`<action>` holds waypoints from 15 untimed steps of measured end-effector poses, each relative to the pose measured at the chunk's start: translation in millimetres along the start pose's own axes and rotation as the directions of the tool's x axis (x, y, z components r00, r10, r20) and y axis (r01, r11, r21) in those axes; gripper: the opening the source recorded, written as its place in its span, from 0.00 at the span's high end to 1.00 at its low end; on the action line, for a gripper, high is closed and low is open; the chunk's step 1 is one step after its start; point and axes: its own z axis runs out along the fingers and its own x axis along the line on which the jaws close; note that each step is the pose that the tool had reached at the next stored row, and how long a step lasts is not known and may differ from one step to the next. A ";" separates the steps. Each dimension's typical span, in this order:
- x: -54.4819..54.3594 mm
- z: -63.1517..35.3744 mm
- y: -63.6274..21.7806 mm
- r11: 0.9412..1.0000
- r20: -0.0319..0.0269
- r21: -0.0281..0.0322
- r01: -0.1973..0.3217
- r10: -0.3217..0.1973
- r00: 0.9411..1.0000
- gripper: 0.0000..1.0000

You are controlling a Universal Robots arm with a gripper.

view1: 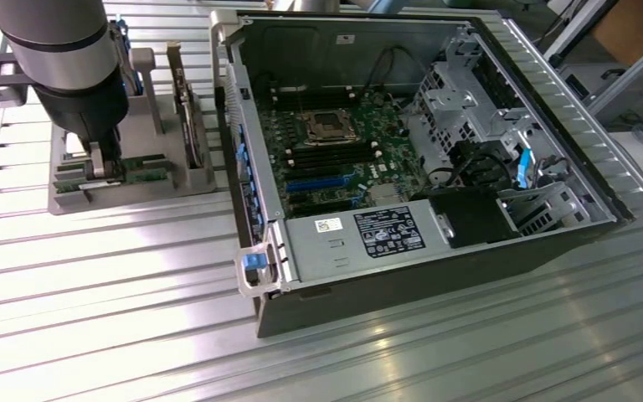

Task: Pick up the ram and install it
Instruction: 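Pick up the ram and move it above insertion slot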

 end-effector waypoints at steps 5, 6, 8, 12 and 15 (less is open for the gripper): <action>-0.1 -4.9 0.2 1.000 0.001 0.000 0.000 0.000 1.000 0.88; -0.1 -6.2 0.3 1.000 0.001 0.000 0.000 0.000 1.000 0.88; -0.1 -8.2 0.4 1.000 0.002 0.000 0.000 0.000 1.000 0.88; -0.1 -10.4 0.5 1.000 0.005 0.000 0.000 0.000 1.000 0.88; -0.1 -11.9 0.5 1.000 0.006 0.000 0.000 0.000 1.000 0.88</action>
